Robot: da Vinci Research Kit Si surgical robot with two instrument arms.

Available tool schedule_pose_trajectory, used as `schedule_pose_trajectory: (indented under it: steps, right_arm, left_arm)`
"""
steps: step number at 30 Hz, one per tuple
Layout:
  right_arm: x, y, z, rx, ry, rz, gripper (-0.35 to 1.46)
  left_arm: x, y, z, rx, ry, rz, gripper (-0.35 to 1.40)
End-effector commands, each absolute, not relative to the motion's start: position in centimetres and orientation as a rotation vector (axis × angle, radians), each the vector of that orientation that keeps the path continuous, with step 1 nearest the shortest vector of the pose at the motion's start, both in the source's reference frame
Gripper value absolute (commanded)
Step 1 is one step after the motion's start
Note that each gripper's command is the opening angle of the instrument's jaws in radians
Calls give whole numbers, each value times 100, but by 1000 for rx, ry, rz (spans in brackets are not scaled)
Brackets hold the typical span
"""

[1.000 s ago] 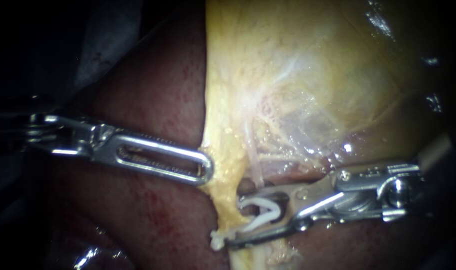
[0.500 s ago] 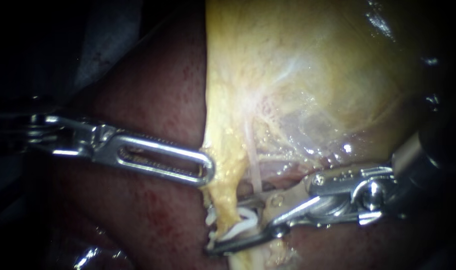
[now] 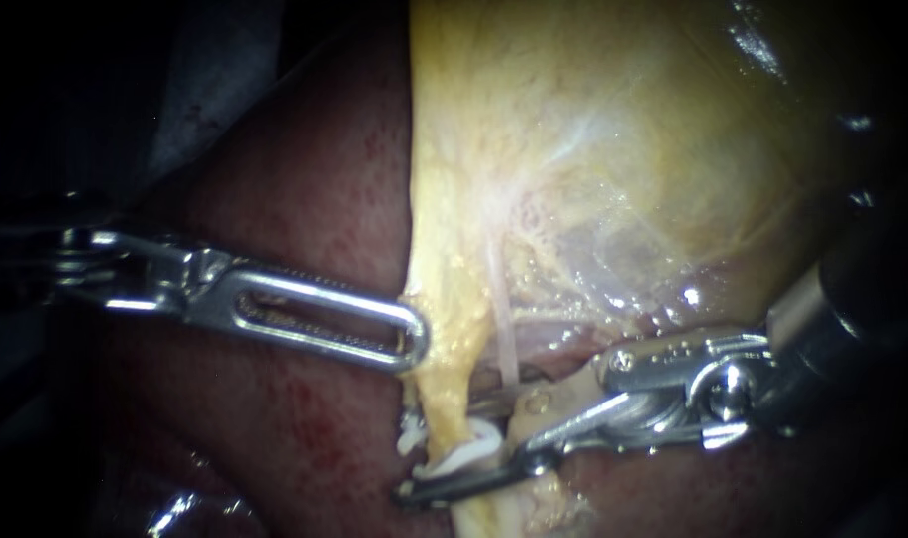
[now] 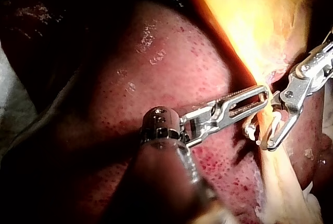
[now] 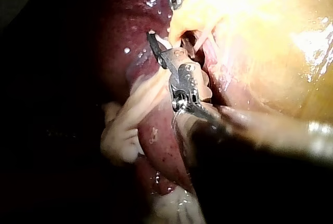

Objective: Clipping second clip left tube

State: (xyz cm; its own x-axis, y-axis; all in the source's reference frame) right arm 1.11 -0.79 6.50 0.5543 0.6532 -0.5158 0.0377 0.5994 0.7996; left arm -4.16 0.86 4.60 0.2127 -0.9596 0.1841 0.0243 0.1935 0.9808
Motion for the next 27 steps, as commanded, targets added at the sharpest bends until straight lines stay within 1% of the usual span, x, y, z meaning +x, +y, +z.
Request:
schedule_pose_trajectory:
  steps: [1, 3, 4, 6, 9, 27]
  right_arm:
    - [110, -78, 652, 869, 921, 428, -2]
    - [109, -76, 654, 867, 913, 425, -12]
    - [109, -75, 655, 871, 906, 420, -21]
    - [107, -75, 656, 871, 901, 416, -30]
    - [105, -76, 658, 869, 889, 410, -31]
    - [105, -77, 660, 871, 890, 402, -30]
  left_arm:
    - [-416, 86, 461, 1129, -1107, -938, -35]
    - [-416, 86, 461, 1129, -1107, -938, -35]
    - [-416, 86, 461, 1129, -1107, -938, -35]
    - [-417, 86, 461, 1129, -1107, -938, -35]
    - [-417, 86, 461, 1129, -1107, -938, -35]
    - [-418, 86, 461, 1126, -1107, -941, -35]
